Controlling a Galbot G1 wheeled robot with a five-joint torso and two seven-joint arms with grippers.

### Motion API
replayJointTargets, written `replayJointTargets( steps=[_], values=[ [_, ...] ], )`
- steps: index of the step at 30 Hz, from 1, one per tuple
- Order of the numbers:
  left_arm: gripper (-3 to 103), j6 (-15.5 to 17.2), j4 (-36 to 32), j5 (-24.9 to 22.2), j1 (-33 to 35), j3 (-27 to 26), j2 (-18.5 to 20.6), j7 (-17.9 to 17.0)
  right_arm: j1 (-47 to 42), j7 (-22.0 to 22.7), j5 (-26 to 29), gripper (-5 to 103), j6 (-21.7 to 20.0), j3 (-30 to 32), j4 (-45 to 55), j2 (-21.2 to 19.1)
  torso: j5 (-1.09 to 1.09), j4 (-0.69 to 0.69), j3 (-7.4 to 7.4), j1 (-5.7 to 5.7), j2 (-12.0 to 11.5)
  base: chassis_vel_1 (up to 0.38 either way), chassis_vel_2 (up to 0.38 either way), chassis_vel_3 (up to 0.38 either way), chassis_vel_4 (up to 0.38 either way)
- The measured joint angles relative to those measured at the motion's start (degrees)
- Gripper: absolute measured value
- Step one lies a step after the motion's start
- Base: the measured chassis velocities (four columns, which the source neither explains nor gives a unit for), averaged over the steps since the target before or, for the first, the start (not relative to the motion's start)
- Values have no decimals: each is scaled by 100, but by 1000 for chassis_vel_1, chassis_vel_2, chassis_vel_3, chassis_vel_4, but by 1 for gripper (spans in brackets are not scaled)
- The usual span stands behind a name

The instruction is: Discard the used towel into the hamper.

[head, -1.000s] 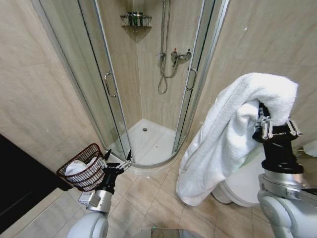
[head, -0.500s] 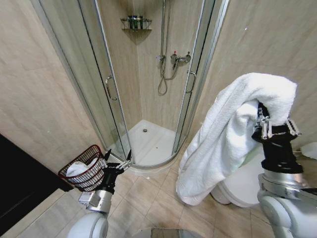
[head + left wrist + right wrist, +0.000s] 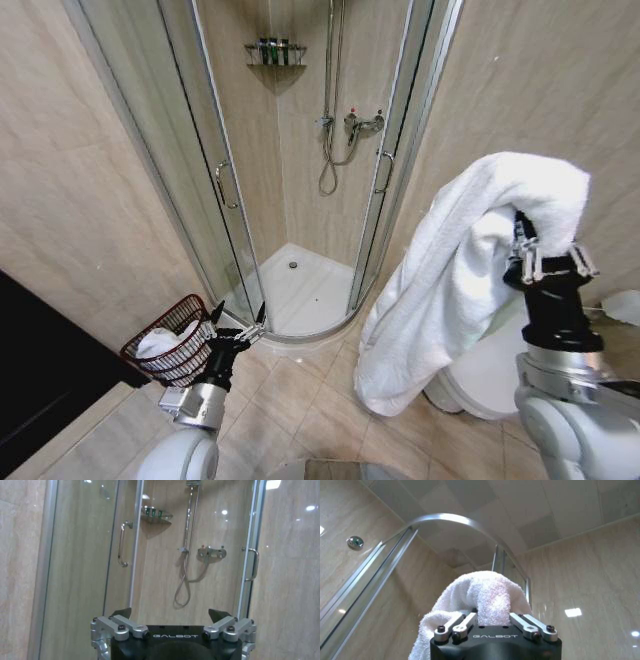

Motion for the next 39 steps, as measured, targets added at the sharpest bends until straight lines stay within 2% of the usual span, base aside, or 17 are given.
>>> replayJointTargets(
  steps=[5,11,16,28,39],
  values=[
    [100,0,0,0,0,0,0,0,-191,-142,-234,16,74,-259,-1,308,2,-1,8,5,10,0,0,0,0],
    [100,0,0,0,0,0,0,0,-206,-139,-219,16,121,-183,0,301,1,0,-2,-1,-6,0,0,0,0],
    [100,0,0,0,0,0,0,0,-279,-193,-300,16,185,-256,0,452,2,-1,17,11,27,0,0,0,0],
    [100,0,0,0,0,0,0,0,-245,-223,-247,16,248,-222,0,383,2,0,163,136,298,0,0,0,0],
    [100,0,0,0,0,0,0,0,-223,-459,-135,16,520,-224,0,404,2,-1,170,141,308,0,0,0,0]
  ],
)
